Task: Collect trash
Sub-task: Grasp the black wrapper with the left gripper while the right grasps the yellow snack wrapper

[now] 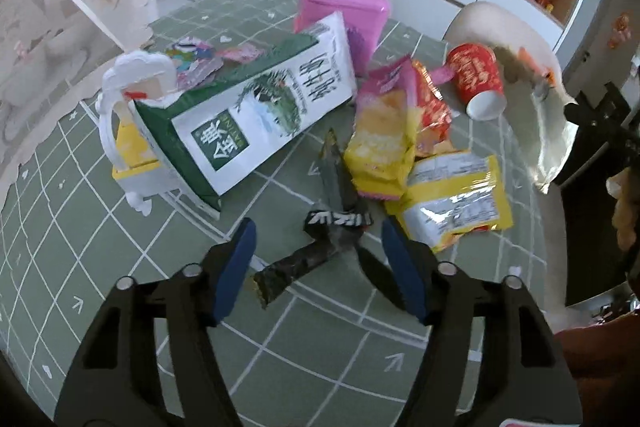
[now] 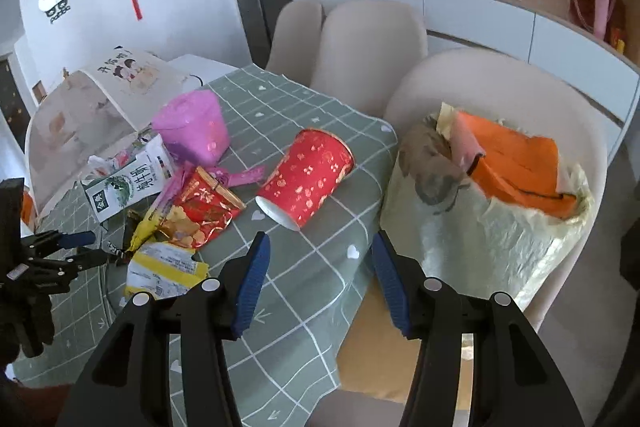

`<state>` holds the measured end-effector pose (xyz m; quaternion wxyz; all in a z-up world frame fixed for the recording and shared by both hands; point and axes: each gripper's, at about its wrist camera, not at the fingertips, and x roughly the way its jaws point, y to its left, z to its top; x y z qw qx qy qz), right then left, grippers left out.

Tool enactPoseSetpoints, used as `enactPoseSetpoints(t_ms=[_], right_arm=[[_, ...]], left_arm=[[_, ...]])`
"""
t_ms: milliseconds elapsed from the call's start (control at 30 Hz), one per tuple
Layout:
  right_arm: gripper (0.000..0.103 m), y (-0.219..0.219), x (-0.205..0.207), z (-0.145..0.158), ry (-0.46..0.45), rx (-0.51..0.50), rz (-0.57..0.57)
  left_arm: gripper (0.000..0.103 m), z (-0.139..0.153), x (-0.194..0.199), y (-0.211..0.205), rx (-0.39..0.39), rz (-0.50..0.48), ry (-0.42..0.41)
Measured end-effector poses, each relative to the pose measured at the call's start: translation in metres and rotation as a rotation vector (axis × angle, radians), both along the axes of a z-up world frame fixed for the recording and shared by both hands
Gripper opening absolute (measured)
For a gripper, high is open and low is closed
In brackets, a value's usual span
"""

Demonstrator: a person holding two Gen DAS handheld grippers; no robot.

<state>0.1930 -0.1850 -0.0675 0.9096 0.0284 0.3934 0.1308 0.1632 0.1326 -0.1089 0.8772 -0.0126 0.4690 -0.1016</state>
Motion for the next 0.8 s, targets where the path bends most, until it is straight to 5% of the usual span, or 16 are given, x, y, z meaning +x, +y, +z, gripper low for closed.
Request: enactPoseSetpoints(t_ms=[100, 267, 500, 800], right_arm=[[0.050, 0.013, -0.001, -0.007, 0.026, -0.006, 0.025], [0.050, 0.050, -0.007, -0.024, 0.074, -0.032, 0.130], [0.050, 0.109, -0.003, -0.039, 0.099, -0.122, 0.290], [0.050, 0.161, 0.025, -0.054, 0.111, -0.105, 0.560]], left_arm=[[0.056, -0.011, 0.008, -0.001, 0.000, 0.019, 0.049], [0.021, -0.012, 0.007, -0.007, -0.024, 0.061, 0.045], [0.018, 0.011, -0.008, 0.012, -0.099, 0.134, 0.017], [0.018, 0.028, -0.045, 0.051, -0.189, 0.320, 0.028]])
